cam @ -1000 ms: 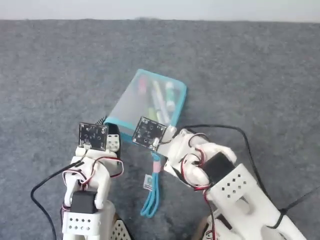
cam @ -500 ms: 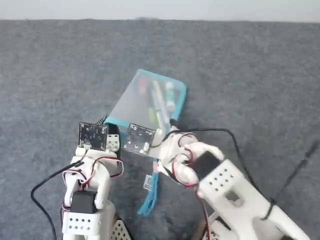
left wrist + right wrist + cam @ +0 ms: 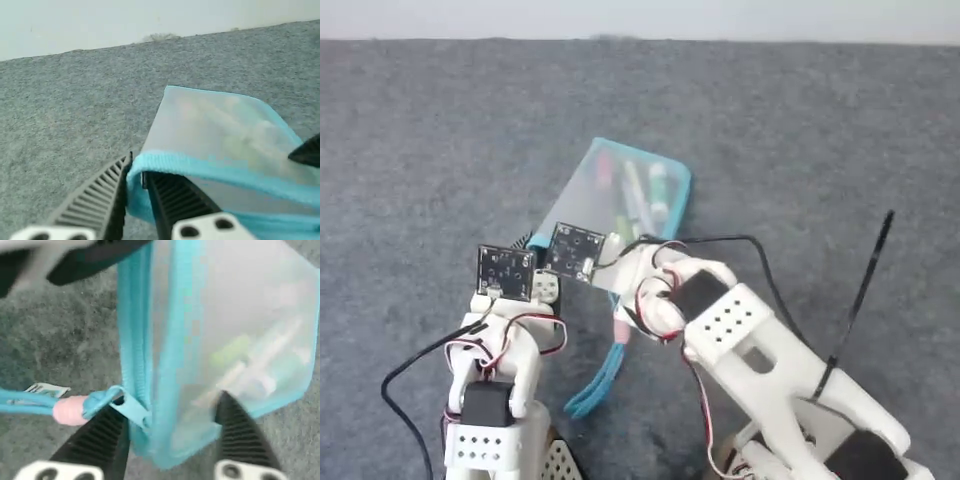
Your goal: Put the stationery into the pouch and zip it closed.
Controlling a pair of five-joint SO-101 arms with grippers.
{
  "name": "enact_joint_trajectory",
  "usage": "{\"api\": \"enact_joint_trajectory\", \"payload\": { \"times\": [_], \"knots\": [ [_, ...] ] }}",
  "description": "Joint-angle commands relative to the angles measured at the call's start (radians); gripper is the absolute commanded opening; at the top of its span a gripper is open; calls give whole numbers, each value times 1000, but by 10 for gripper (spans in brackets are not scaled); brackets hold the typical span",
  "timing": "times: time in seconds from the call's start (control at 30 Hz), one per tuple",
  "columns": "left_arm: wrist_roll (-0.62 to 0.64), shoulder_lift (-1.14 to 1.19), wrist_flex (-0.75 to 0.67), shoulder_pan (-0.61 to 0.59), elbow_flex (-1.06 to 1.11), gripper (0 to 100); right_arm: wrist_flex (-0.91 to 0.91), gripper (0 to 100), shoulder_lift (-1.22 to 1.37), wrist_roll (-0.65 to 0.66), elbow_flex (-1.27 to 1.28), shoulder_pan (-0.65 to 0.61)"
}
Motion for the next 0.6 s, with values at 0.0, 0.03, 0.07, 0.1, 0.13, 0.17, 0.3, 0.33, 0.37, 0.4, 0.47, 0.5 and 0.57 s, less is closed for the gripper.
{"api": "enact_joint_trajectory", "payload": {
  "times": [0.0,0.03,0.07,0.1,0.13,0.17,0.3,0.33,0.37,0.4,0.47,0.5,0.57],
  "knots": [
    [-9,-2,0,6,-8,12,-30,0,8,-84,-78,15],
    [-9,-3,-2,6,-10,12,-33,20,15,-110,-89,35],
    [-9,-3,0,2,-18,12,-33,7,21,-126,-103,61],
    [-9,-3,3,-3,-30,12,-35,4,21,-140,-112,87],
    [-9,-3,11,-3,-45,13,-35,9,21,-150,-120,113],
    [-9,-3,37,-3,-65,13,-35,6,21,-164,-127,137],
    [-9,-3,164,-5,-180,73,-56,6,21,-212,-133,196],
    [-9,-3,196,-11,-205,100,-58,6,21,-221,-135,205],
    [-9,-3,219,-26,-223,126,-58,6,21,-227,-138,213],
    [-9,-3,229,-38,-237,148,-58,6,21,-235,-140,219],
    [-9,-3,242,-77,-263,175,-64,6,21,-241,-140,220],
    [-9,-3,258,-97,-280,178,-73,6,21,-247,-140,222],
    [-9,-3,307,-117,-323,176,-90,6,22,-276,-140,222]
  ]
}}
